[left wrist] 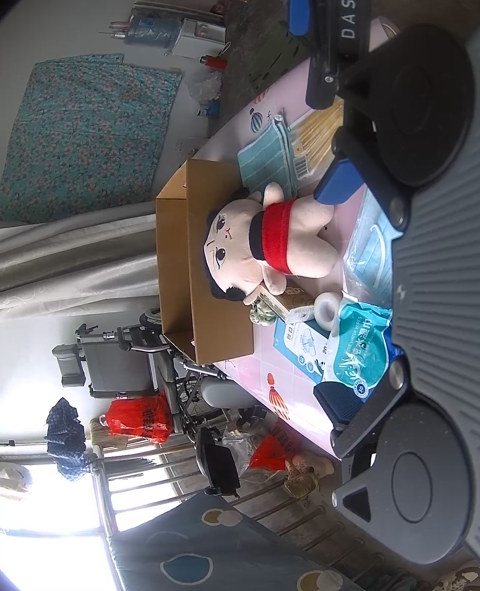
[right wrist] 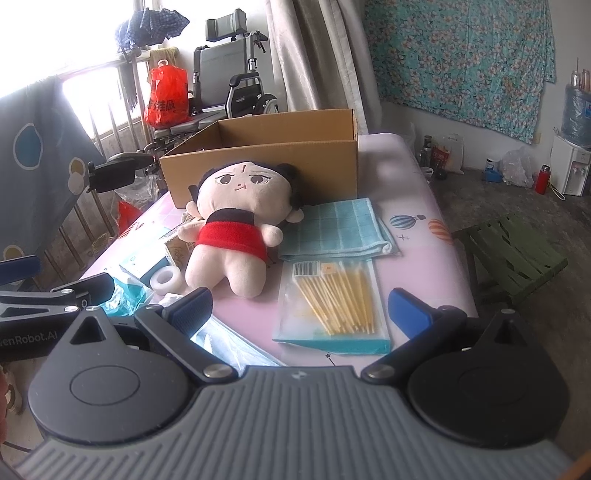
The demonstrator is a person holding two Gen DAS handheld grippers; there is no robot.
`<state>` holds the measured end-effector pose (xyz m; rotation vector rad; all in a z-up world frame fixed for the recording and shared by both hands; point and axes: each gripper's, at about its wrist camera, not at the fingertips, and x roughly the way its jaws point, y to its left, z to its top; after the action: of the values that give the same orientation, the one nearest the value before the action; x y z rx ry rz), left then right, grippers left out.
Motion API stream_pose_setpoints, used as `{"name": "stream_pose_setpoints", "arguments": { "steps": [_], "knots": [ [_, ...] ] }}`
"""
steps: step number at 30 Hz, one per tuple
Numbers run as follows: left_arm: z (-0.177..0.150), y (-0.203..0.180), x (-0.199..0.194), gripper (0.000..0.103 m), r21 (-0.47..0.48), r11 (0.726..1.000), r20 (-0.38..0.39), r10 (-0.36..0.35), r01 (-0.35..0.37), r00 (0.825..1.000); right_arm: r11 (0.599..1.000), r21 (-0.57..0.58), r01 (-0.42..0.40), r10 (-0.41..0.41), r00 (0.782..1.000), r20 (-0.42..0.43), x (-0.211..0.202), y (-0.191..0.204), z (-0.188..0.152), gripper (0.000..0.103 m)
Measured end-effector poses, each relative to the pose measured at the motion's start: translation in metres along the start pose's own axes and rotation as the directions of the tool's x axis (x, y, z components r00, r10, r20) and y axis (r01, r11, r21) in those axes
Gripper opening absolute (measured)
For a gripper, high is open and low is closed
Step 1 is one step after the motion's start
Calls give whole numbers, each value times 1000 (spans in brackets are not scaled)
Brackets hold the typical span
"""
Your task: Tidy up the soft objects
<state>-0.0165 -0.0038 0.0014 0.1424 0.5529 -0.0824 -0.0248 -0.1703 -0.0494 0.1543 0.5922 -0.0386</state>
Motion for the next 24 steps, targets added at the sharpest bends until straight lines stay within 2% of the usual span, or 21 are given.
{"name": "stream_pose_setpoints", "arguments": {
  "steps": [24],
  "knots": [
    [2, -1, -1, 103, 0, 1000, 2, 6, -6, 1000, 1000, -3, 0, 0, 1000, 6, 1, 3, 1, 102]
  ]
}}
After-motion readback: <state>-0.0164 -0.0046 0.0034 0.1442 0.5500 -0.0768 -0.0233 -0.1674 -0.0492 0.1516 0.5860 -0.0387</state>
